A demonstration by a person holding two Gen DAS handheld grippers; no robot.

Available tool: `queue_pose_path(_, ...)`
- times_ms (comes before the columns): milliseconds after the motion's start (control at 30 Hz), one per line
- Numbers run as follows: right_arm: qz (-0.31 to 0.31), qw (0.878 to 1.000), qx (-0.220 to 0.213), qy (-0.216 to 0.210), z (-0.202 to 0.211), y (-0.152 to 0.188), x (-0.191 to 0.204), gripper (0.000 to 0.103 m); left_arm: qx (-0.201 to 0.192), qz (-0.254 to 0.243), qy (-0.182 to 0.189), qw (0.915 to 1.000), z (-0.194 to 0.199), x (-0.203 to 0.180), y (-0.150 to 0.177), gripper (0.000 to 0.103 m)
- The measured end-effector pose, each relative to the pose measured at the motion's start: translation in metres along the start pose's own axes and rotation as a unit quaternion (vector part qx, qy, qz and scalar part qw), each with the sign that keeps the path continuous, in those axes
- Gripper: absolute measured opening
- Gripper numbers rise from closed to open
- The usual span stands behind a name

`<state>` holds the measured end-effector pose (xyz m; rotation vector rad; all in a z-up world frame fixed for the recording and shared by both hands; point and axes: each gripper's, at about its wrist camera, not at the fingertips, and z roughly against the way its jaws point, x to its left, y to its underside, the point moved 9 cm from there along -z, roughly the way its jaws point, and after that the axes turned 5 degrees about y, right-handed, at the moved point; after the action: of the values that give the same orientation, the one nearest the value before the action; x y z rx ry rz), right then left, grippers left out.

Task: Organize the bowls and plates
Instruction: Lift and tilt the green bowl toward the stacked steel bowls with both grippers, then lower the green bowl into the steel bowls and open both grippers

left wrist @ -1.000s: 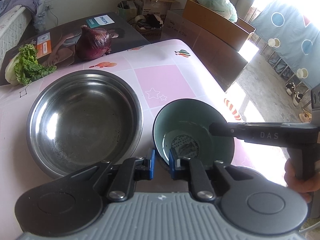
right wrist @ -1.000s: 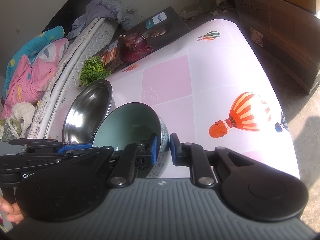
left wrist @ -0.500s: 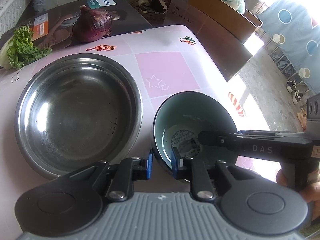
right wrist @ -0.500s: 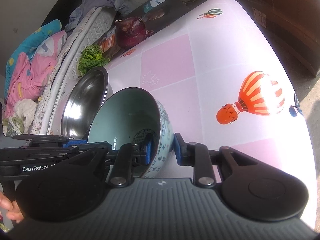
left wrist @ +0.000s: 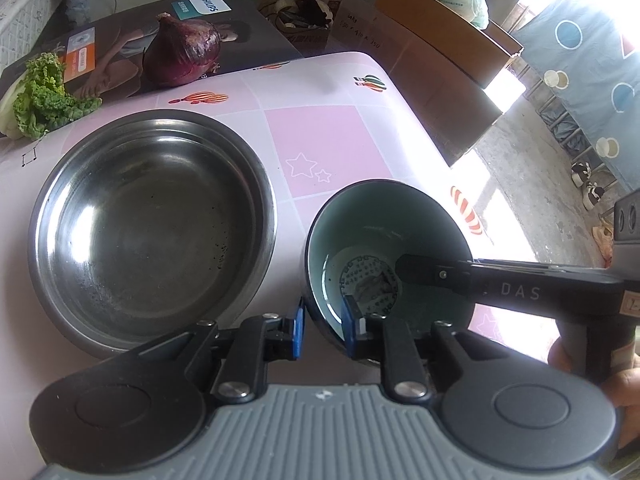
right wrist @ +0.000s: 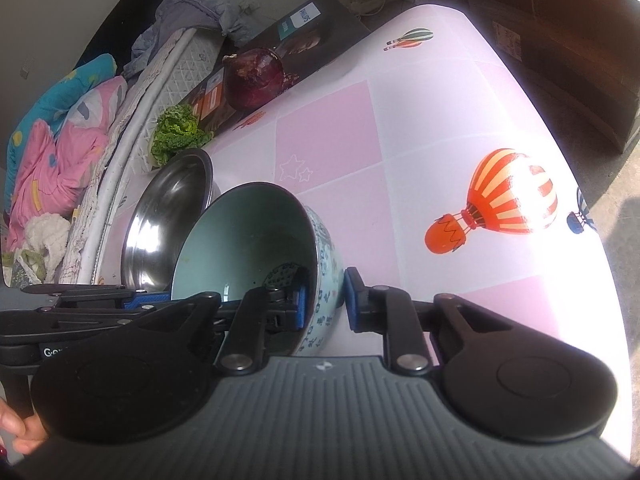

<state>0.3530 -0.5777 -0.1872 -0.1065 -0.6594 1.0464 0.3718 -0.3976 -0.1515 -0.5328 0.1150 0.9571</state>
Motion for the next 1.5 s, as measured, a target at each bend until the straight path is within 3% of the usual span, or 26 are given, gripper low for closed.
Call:
queue_pose_path(567,0.002,1.0,-0.028,0.001,0.033,-0.014,0.009,0.017,-0.031,-0.009,0.01,0.9994,0.027,-0.015,-0.008,0.02)
queue_pose_path(933,0.019,0.999,-0.041,0.001,0.055,-0.017,0.045,0.016,-0.06,-0.002,0.015,0.9981,0.064,-0.006,-0.008,0.019)
queue_pose_path(1267,0.062,0.997,-0.028,-0.022,0.035,-0.027,0.121,0.016,-0.098,0.043,-0.009,0.9942,0.111,0.055,-0.016,0.019)
queue_pose_path(1500,0.075,0.997,0.002,-0.026,-0.015,-0.034,0.152,0.016,-0.095,0.077,-0.029,0.9921,0.103,0.103,-0.021,0.019)
